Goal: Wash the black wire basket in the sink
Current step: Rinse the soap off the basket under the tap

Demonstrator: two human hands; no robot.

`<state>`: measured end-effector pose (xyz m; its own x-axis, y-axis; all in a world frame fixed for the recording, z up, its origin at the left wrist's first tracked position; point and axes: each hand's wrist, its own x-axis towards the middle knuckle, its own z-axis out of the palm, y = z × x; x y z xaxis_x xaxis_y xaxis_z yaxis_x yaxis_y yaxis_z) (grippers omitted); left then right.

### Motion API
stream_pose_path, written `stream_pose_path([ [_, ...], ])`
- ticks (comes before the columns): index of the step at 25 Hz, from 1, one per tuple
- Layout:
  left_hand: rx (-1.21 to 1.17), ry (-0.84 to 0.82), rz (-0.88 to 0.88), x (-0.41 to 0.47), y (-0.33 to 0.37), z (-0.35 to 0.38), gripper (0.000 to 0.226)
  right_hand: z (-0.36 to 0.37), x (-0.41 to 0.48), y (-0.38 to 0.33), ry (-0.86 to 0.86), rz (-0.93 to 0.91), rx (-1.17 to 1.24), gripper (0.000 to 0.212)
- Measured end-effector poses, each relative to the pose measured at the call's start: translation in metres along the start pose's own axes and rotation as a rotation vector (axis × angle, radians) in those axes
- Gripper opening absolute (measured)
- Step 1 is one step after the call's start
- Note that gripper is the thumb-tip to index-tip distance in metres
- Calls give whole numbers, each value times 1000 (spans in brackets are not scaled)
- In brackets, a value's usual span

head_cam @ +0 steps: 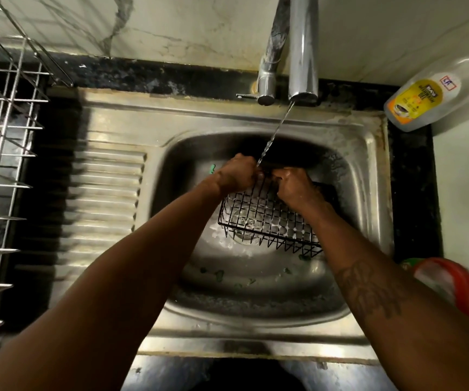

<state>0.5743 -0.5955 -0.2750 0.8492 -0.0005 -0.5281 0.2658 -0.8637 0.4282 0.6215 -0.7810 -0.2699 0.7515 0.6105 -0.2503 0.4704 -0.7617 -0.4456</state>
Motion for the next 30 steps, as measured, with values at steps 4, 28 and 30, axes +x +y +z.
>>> stream_pose_path([
  [4,28,59,-38,-10,-27,0,29,-4,-8,-11,-20,0,-52,27],
  [28,-25,138,182,-17,12,21,32,-11,-11,-50,-90,123,-179,31],
  [30,1,94,193,-19,13,16,37,-9,-6,-54,-129,125,-109,39],
])
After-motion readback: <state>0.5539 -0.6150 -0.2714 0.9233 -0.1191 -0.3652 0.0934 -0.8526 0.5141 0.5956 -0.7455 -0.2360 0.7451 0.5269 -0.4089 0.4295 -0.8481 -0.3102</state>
